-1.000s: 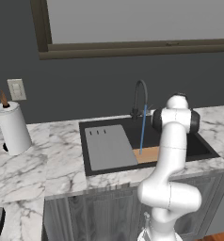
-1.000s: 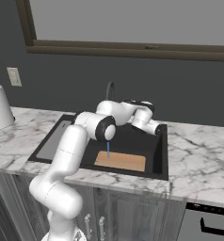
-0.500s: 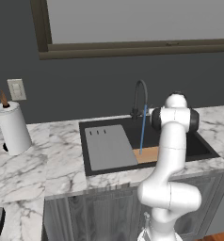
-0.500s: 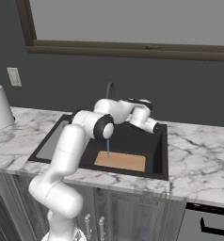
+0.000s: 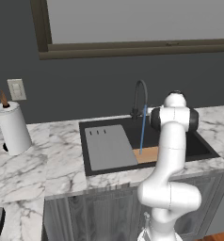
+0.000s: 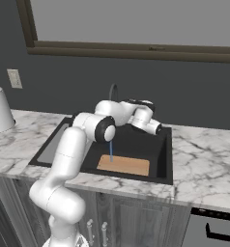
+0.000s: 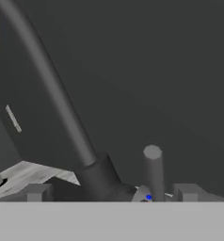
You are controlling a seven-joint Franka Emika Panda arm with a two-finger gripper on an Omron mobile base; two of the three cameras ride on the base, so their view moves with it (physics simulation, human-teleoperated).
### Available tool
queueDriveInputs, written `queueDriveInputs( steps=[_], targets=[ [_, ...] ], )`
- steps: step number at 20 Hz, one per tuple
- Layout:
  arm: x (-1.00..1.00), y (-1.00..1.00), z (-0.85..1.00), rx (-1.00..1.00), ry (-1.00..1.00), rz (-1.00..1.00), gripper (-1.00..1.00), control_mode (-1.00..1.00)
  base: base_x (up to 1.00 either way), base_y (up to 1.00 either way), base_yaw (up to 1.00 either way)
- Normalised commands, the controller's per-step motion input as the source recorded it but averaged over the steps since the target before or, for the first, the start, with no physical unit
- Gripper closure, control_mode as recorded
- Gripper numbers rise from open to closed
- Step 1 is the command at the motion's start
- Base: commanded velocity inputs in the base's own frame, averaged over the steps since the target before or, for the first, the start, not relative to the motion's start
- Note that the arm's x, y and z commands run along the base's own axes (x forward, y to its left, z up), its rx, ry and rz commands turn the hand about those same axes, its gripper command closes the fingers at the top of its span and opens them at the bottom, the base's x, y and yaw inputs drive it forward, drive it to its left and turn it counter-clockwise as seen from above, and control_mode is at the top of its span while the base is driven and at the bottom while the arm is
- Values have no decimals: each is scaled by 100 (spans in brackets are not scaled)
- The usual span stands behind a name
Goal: Turn on the sink faucet with hot water and rinse the cutting board for ten seconds, then turn off the faucet. Push the cutting board to reach the water if necessary.
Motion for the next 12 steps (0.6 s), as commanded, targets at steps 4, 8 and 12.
queueDriveInputs(
  steps=[4, 8, 12],
  targets=[
    [0, 14, 0, 0, 1, 1, -100, -100, 0, 0, 0],
    [0, 14, 0, 0, 1, 1, -100, -100, 0, 0, 0],
    [0, 12, 0, 0, 1, 1, -100, -100, 0, 0, 0]
  ],
)
